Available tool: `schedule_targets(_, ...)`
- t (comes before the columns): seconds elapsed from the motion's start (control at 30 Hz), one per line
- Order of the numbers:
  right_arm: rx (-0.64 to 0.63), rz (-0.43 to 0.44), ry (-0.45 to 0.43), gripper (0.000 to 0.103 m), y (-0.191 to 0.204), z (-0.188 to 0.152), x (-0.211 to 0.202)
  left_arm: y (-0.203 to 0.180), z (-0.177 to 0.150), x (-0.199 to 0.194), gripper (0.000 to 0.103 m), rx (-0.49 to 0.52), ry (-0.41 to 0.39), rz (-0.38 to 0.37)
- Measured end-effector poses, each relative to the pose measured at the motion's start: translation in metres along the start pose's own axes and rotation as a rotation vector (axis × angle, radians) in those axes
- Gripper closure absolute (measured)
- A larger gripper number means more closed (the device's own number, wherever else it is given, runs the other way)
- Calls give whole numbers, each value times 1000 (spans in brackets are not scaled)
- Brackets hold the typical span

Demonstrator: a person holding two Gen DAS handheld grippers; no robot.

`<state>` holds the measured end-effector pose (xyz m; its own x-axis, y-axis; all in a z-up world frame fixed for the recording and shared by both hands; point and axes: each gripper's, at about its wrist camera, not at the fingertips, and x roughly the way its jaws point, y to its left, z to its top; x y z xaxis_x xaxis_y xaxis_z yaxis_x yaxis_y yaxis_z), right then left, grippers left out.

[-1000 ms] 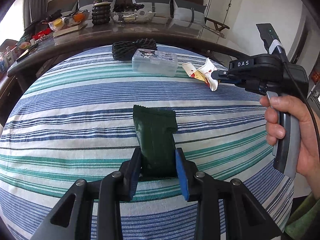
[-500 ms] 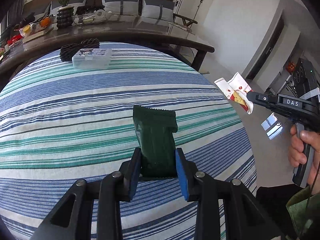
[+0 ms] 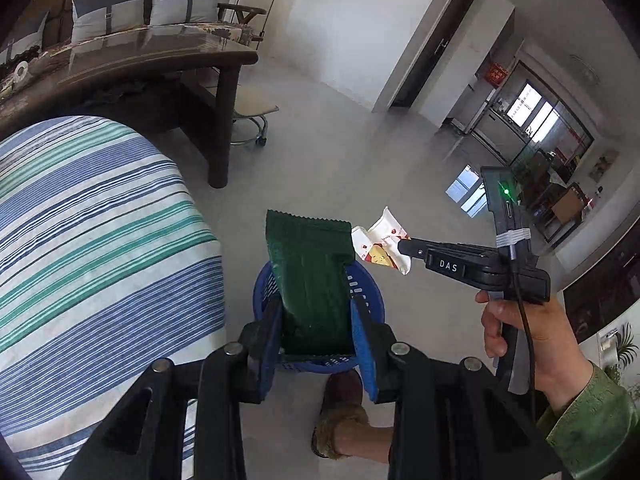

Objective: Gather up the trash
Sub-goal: 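Carry the pouch and wrapper over the blue wastebasket and open both grippers, then move both tools back over the table toward the box and rope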

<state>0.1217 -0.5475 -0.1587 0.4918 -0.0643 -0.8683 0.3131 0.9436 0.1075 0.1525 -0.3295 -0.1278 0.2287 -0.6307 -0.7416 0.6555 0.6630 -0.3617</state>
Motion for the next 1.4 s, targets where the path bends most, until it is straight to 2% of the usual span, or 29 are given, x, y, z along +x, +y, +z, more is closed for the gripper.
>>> schedule_targets(0.13, 47, -3, 32, 96, -33, -8, 10, -19, 8, 53, 69, -7, 58, -37)
schedule_targets(0.37, 54, -7, 66, 96, -53, -6, 27, -32, 13, 111, 69, 12, 108, -35)
schedule_targets(0.43, 47, -9, 75, 95, -54, -5, 32, -34, 11, 123, 68, 22, 114, -30)
schedule_targets(0.47, 40, -10, 78, 94, -54, -5, 34, -33, 11, 130, 62, 21, 121, -19)
schedule_targets(0.5, 40, -13, 78, 89, -54, -4, 37, -31, 11, 137, 51, 15, 130, -8)
schedule_targets(0.53, 46, -11, 78, 81, -56, -4, 40, -30, 12, 143, 48, 6, 131, 0)
schedule_targets(0.57, 53, -5, 80, 66, -58, -2, 42, -27, 12, 147, 47, -2, 128, 4)
schedule_targets(0.63, 62, -10, 61, 62, -60, -1, 41, -24, 13, 153, 47, -15, 132, 14)
schedule_targets(0.73, 69, -14, 15, 55, -62, 3, 29, -22, 12, 140, 47, -12, 105, 8)
schedule_targets(0.8, 81, -19, -20, 35, -61, 5, 19, -26, 12, 125, 47, 14, 78, 19)
schedule_targets(0.97, 70, -57, -116, 17, -46, 14, -6, -28, 4, 64, 47, 82, -4, 54)
schedule_targets(1.1, 54, -47, -201, 12, -20, 14, -28, -17, -13, 10, 47, 121, -64, 96)
schedule_targets(1.2, 24, -30, -266, 11, 9, 11, -43, 7, -29, -23, 43, 122, -83, 168)
schedule_targets(1.27, -15, -19, -307, 9, 33, 8, -50, 28, -40, -41, 37, 99, -85, 213)
schedule_targets(1.4, -144, 28, -361, 8, 92, -3, -57, 78, -59, -72, 37, 21, -99, 312)
